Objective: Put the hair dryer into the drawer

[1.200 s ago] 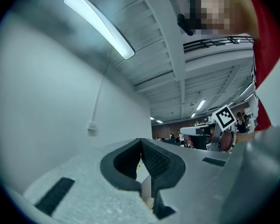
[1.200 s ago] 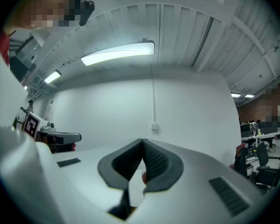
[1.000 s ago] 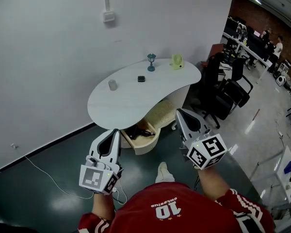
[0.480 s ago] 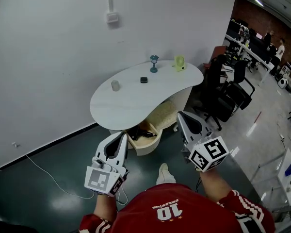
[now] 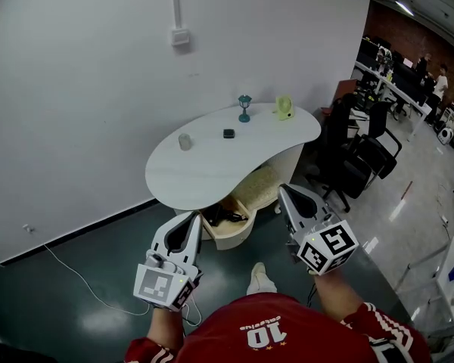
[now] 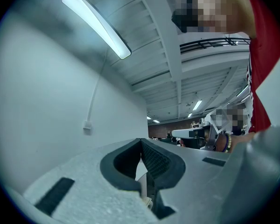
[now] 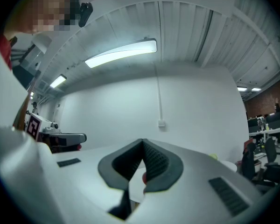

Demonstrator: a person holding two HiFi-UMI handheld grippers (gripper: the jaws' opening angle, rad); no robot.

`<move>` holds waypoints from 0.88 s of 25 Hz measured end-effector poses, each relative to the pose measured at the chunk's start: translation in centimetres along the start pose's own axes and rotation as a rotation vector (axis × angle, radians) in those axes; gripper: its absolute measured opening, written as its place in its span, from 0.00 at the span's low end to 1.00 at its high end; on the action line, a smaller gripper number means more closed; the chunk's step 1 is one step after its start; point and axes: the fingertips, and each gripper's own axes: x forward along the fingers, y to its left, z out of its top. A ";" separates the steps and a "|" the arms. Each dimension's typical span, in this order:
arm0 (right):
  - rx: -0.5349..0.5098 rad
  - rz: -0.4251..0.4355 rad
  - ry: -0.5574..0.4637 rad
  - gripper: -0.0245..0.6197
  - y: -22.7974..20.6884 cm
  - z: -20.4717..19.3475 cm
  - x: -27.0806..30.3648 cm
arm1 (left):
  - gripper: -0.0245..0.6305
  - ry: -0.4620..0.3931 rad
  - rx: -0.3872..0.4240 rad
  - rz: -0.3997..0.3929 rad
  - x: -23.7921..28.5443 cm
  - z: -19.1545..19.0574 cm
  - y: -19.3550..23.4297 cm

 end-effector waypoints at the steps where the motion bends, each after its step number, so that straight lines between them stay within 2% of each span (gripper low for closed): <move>1: -0.001 0.000 -0.002 0.05 0.0 0.1 -0.1 | 0.04 -0.001 0.001 0.000 -0.1 0.1 -0.1; 5: 0.002 -0.002 -0.010 0.05 -0.1 0.1 -0.3 | 0.04 -0.007 0.005 -0.003 -0.2 0.5 -0.3; 8: 0.007 -0.009 -0.008 0.05 -0.3 0.0 -0.7 | 0.04 -0.006 0.017 0.026 -0.2 0.5 0.2; 13: 0.001 -0.016 -0.012 0.05 -0.8 0.2 -1.0 | 0.04 -0.029 0.024 0.009 -0.1 0.7 -0.1; 19: 0.001 -0.019 -0.006 0.05 -0.8 0.2 -0.9 | 0.04 -0.011 0.028 0.024 -0.2 0.8 0.0; 22: -0.001 -0.014 -0.007 0.05 -0.8 0.3 -0.9 | 0.04 -0.035 0.037 0.017 -0.1 1.1 -0.1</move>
